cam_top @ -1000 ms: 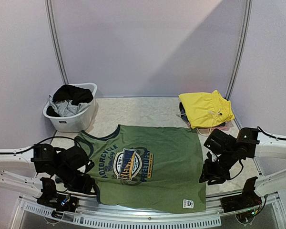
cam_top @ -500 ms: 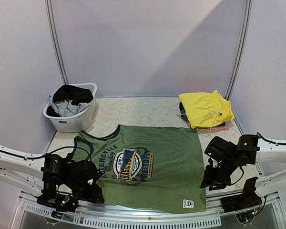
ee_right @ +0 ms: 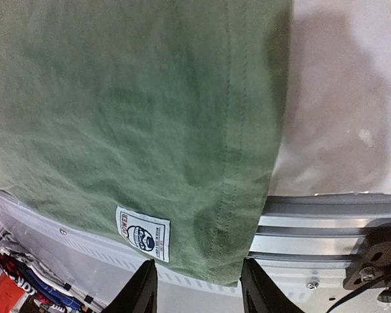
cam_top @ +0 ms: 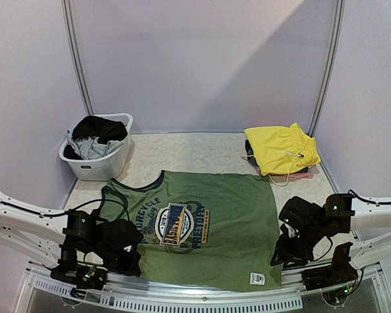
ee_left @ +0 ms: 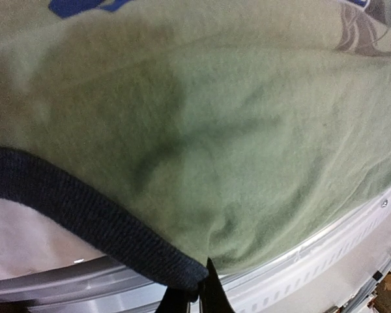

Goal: Fold and stack the mixed laundry pile
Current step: Pick up the flattened tank top from the center of the board.

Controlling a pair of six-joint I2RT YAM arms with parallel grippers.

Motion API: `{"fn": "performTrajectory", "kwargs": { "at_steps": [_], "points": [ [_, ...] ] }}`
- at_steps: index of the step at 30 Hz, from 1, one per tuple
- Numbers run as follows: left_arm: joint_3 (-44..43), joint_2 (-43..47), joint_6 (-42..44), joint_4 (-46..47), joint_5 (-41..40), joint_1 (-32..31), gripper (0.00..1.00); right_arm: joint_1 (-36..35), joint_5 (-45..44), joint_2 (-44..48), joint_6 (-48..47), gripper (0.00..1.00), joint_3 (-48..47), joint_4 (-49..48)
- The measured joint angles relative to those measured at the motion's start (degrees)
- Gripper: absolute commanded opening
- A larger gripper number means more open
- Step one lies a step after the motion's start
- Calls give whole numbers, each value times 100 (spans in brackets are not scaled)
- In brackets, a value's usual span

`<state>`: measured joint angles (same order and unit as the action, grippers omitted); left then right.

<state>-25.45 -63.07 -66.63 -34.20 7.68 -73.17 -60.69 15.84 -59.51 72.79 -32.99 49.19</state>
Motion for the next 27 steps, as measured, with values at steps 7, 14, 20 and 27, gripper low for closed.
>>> {"fn": "performTrajectory", "kwargs": {
  "at_steps": [7,14,20,27],
  "points": [
    [-44,-72,57,-33,0,-2,0,-1062,129,-321,623,49,275,-654],
    [-52,-63,87,-90,2,-2,0,-1475,15,-533,1104,57,149,-461],
    [-55,-31,157,-157,0,0,0,-1526,-63,-229,1399,55,212,-278],
    [-55,-31,212,-170,0,0,0,-1878,-28,-553,1567,50,269,-776]
  ]
}}
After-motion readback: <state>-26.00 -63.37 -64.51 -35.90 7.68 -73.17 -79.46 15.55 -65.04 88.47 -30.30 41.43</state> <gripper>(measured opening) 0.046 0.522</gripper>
